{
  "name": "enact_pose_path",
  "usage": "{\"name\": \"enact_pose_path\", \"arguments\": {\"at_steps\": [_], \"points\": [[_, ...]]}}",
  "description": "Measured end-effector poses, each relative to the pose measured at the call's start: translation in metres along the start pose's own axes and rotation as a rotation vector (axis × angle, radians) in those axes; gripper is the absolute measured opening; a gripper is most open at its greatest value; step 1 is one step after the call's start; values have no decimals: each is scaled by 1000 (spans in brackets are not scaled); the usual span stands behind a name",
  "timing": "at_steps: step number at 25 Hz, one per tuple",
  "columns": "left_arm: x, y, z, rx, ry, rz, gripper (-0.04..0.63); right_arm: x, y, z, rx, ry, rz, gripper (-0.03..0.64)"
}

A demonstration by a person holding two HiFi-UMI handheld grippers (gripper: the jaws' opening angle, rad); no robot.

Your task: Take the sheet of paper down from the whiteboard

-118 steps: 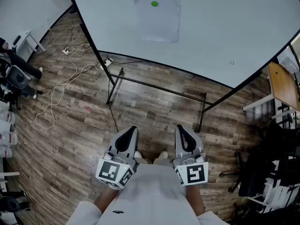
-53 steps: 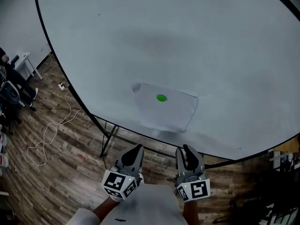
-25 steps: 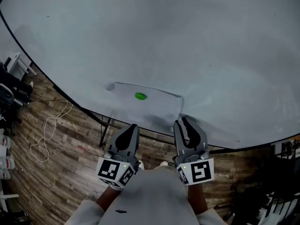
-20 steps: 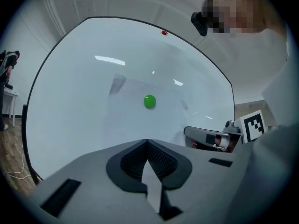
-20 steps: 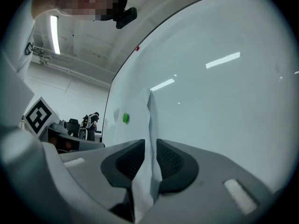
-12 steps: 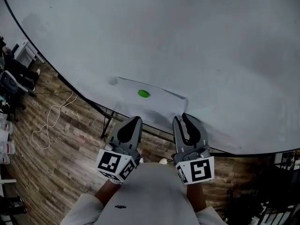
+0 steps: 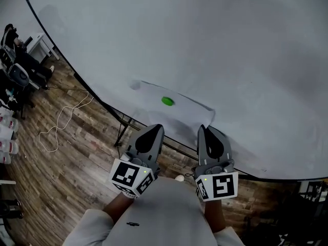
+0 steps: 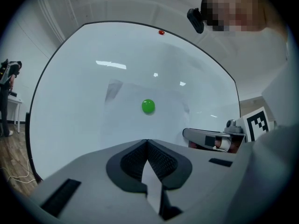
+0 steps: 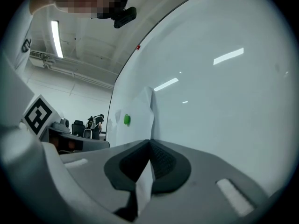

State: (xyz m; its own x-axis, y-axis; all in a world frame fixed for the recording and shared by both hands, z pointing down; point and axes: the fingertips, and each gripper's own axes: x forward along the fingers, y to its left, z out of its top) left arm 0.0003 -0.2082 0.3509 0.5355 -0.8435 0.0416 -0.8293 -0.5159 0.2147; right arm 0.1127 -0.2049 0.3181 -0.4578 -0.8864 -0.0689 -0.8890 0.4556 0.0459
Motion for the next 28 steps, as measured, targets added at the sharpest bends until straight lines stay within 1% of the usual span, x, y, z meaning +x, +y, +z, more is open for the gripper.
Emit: {"name": "enact_pose_path", "arguments": {"at_steps": [8, 13, 14, 19, 28], "points": [[7, -1, 20, 40, -15, 19, 11, -1, -1, 1, 28, -3, 12, 11], [14, -1, 31, 26, -50, 41, 116, -1, -1, 0, 52, 0, 17, 11], [15, -2, 36, 26, -58, 44, 129, -1, -2, 0, 50, 3, 17, 11], [22, -3, 62, 43, -104, 64, 132, 1, -1, 0, 46, 11, 20, 11], [34, -11, 77, 76, -130, 78, 133, 0, -1, 0, 47, 11, 30, 11]]}}
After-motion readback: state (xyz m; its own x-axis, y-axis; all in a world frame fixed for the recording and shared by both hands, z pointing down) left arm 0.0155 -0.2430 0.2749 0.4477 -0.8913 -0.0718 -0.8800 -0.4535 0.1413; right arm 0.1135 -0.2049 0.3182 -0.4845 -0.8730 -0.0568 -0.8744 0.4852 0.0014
